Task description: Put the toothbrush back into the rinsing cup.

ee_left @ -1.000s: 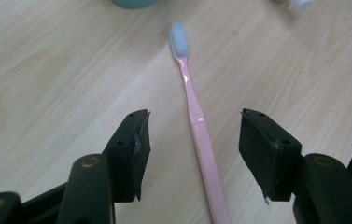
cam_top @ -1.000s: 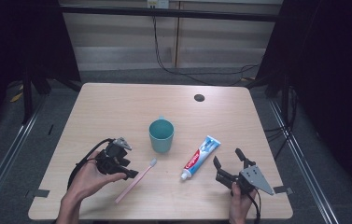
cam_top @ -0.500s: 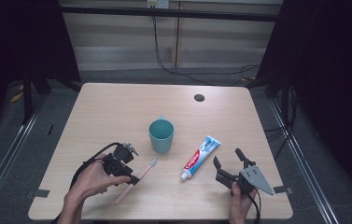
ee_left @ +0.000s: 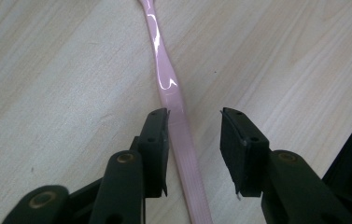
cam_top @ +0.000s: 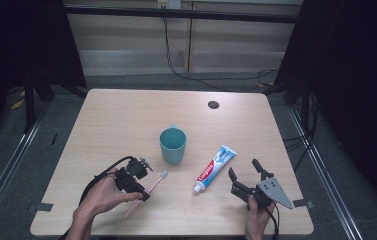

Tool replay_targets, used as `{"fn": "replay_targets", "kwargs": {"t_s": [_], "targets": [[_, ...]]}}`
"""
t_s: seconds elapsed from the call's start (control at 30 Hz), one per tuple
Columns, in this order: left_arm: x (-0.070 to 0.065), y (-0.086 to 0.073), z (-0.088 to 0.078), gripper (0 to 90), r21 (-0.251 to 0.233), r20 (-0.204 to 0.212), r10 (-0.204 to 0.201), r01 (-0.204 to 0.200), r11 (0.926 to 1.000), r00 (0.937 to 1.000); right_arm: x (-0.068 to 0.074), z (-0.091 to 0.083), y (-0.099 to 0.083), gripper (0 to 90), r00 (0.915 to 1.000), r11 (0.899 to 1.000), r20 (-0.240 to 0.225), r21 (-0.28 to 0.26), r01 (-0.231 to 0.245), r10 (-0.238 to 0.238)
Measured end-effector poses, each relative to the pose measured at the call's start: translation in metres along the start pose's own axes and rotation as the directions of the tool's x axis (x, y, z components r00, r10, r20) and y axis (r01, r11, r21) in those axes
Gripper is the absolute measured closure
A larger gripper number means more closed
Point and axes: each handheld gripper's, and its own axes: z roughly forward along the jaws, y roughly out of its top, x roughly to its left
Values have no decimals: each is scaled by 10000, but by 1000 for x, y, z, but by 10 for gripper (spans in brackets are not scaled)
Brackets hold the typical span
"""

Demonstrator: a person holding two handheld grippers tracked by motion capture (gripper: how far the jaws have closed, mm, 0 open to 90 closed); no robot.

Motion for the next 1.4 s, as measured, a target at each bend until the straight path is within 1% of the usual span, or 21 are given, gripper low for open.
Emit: {"fn": "replay_targets", "kwargs": {"t_s": [0.13, 0.23, 0.27, 0.37, 0.43, 0.47, 0.53, 0.6, 0.73, 0.87, 0.9, 0.93, 0.97, 1.03, 1.17, 1.2, 1.23, 1.27, 1.33, 1.37, 1.4], "targets": [[2, 1, 2, 647, 230, -189, -126, 131, 9997, 9997, 0, 0, 0, 130, 10000, 10000, -2, 5, -2, 2], [2, 1, 5, 664, 461, -5, -73, 73, 9989, 10000, 0, 0, 0, 130, 10000, 10000, -11, 9, 2, -2], [2, 1, 6, 664, 490, -16, -97, 98, 9987, 10000, 0, 0, 0, 130, 10000, 10000, -17, 11, 5, -5], [2, 2, 9, 666, 720, -146, -50, 60, 9974, 9999, 0, 0, 0, 130, 10000, 10000, -18, 13, 4, -3], [1, 2, 10, 675, 743, -334, -70, 95, 9972, 9994, 0, 0, 0, 130, 10000, 10000, -19, 11, 5, -5], [-2, 3, 12, 674, 879, -432, 194, -156, 9960, 9989, 0, 0, 0, 130, 10000, 10000, -16, 9, 8, -8], [-3, 3, 12, 673, 892, -377, 271, -237, 9957, 9989, 0, 0, 0, 129, 10000, 10000, -19, 12, 4, -4], [-4, 4, 13, 676, 946, -510, 255, -205, 9953, 9984, 0, 0, 0, 129, 10000, 10000, -20, 8, 12, -12], [-7, 6, 14, 694, 1199, -773, 542, -447, 9918, 9955, 0, 0, 0, 129, 10000, 10000, -17, 12, 6, -6], [-8, 6, 14, 703, 1240, -968, 753, -630, 9903, 9925, 0, 0, 0, 129, 10000, 10000, -15, 10, -2, 2], [-8, 6, 14, 733, 1226, -1042, 826, -696, 9900, 9911, 0, 0, 0, 129, 10000, 10000, -18, 8, 2, -2], [-8, 7, 14, 733, 1264, -1139, 916, -770, 9890, 9893, 0, 0, 0, 129, 10000, 10000, -18, 8, 2, -2], [-9, 7, 14, 763, 1237, -1254, 805, -649, 9902, 9888, 0, 0, 0, 129, 10000, 10000, -18, 10, 0, 0], [-8, 6, 14, 777, 1273, -1250, 950, -790, 9887, 9876, 0, 0, 0, 129, 10000, 10000, -5, 1, 4, -4], [-9, 5, 14, 779, 1227, -1231, 1016, -865, 9887, 9872, 0, 0, 0, 129, 10000, 10000, -15, 14, -1, 1], [-9, 5, 13, 781, 1301, -1301, 1321, -1152, 9848, 9827, 0, 0, 0, 129, 10000, 10000, -4, 1, 0, 0], [-10, 4, 14, 783, 1149, -1273, 1258, -1114, 9871, 9839, 0, 0, 0, 129, 10000, 10000, -4, 1, 7, -7], [-9, 3, 14, 783, 1099, -1203, 1305, -1174, 9870, 9841, 0, 0, 0, 129, 10000, 10000, -16, 10, 0, 0], [-9, 3, 14, 783, 1100, -1184, 1280, -1151, 9872, 9847, 0, 0, 0, 129, 10000, 10000, -15, 11, 6, -6], [-8, 4, 13, 783, 1139, -1153, 1361, -1230, 9859, 9840, 0, 0, 0, 129, 10000, 10000, -15, 8, 6, -6], [-9, 4, 14, 783, 1143, -1151, 1300, -1168, 9866, 9848, 0, 0, 0, 129, 10000, 10000, -17, 10, 3, -3]]}}
